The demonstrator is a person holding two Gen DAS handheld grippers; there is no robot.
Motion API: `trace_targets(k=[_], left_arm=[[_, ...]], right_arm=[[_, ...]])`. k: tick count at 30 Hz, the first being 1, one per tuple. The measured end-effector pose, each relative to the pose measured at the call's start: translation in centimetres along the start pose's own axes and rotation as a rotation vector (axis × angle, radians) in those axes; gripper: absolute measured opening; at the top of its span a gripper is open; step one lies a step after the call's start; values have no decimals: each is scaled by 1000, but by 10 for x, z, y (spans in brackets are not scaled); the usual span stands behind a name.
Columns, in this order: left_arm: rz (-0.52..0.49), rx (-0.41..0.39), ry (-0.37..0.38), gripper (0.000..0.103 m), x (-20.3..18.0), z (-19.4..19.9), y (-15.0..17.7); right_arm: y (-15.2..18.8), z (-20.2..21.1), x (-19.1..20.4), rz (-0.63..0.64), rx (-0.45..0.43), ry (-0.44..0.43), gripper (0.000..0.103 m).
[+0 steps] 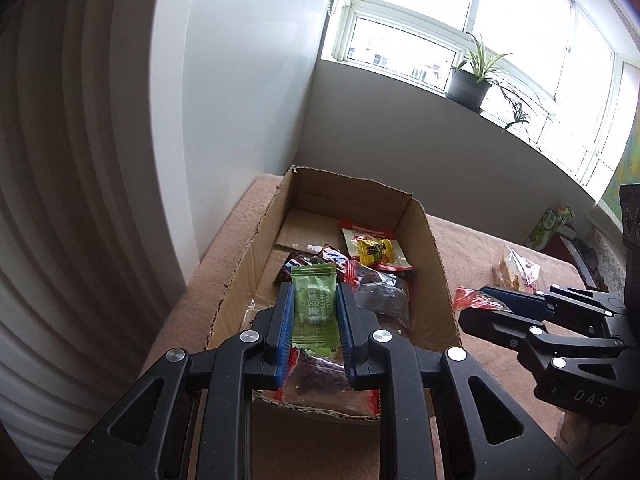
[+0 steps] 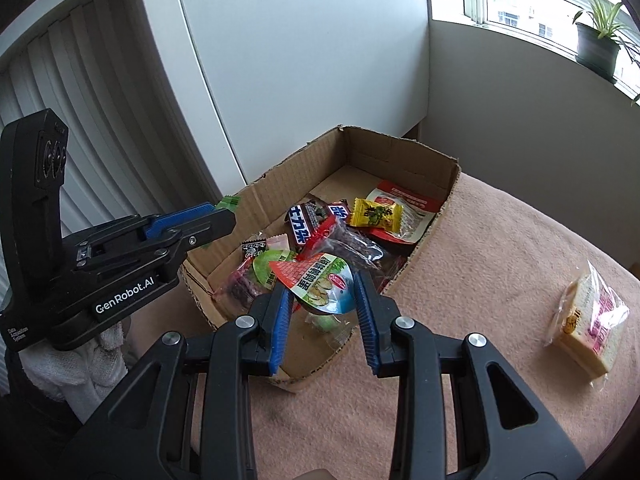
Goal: Organize snacks
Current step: 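Carry both items into the cardboard box and open both tools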
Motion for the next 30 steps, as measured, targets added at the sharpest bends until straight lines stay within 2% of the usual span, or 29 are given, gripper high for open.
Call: trace_targets(k=[7, 8, 11, 16, 17, 18, 20, 22, 24, 26, 30], left_arm=[[15, 6, -11, 21, 8, -3, -2], [18, 6, -11, 21, 8, -3, -3], [23, 6, -13, 21, 10, -3, -3], [23, 10, -19, 21, 10, -4, -4], [25, 11, -20, 22, 10, -4, -4], [27, 11, -20, 26, 10, -4, -4], [32, 6, -23, 46, 11, -2, -5], [36, -2, -27, 53, 11, 0, -6], [39, -3, -26, 54, 11, 1, -6], [44, -7, -25, 60, 11, 2, -8], [42, -15, -18, 61, 4, 4, -9]], right_arm=[[-3, -12, 6, 19, 10, 8, 34], [-3, -12, 6, 22, 8, 9, 37], [-4, -7, 6, 26, -15, 8, 57], [-5, -1, 6, 36, -26, 5, 64], [-4, 0, 6, 39, -29, 5, 70], [-3, 2, 5, 43, -36, 8, 76], [-1, 7, 5, 48, -49, 13, 82], [1, 11, 3, 53, -52, 14, 86], [4, 15, 0, 60, -54, 21, 90], [7, 19, -5, 64, -56, 36, 91], [13, 29, -23, 42, -61, 65, 91]])
Point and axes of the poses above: each gripper's, at about its wrist camera, not at the fingertips, and z roughly against the way its jaws point, x to its left, y to its underside, the point moved 4 cm from there along -z, roughly the way its jaws point, and after that the axes turned 5 degrees about -z, right-handed, at the moved point
